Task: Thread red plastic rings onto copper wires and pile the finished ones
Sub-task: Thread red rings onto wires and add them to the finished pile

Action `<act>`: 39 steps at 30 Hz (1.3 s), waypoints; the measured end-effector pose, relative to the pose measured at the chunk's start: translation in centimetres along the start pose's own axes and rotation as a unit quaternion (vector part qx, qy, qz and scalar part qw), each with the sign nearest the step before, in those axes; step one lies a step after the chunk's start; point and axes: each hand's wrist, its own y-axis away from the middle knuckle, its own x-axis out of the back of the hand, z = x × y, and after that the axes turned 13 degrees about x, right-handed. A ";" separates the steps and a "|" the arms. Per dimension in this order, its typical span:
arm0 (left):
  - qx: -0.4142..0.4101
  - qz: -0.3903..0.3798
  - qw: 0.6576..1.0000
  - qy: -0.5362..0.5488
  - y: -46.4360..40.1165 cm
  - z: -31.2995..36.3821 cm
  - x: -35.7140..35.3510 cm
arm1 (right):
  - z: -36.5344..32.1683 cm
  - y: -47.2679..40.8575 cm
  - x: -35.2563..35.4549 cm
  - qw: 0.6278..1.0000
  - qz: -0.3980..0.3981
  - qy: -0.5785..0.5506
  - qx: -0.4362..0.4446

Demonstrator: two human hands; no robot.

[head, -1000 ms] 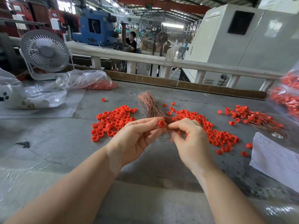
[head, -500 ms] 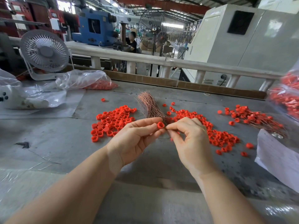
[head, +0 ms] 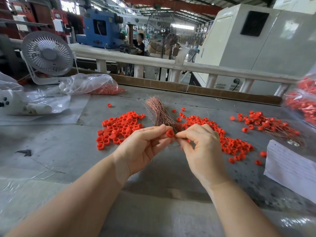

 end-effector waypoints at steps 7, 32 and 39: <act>-0.006 0.018 1.000 -0.022 -0.1 -0.1 0.1 | 0.0 0.1 -0.1 0.996 0.002 0.075 0.054; -0.025 -0.017 1.000 -0.001 0.1 -0.2 -0.2 | 0.2 -0.1 -0.1 0.999 0.013 -0.035 -0.031; -0.036 -0.019 0.999 -0.002 0.0 -0.2 -0.2 | 0.3 -0.2 -0.2 0.995 0.009 -0.080 -0.067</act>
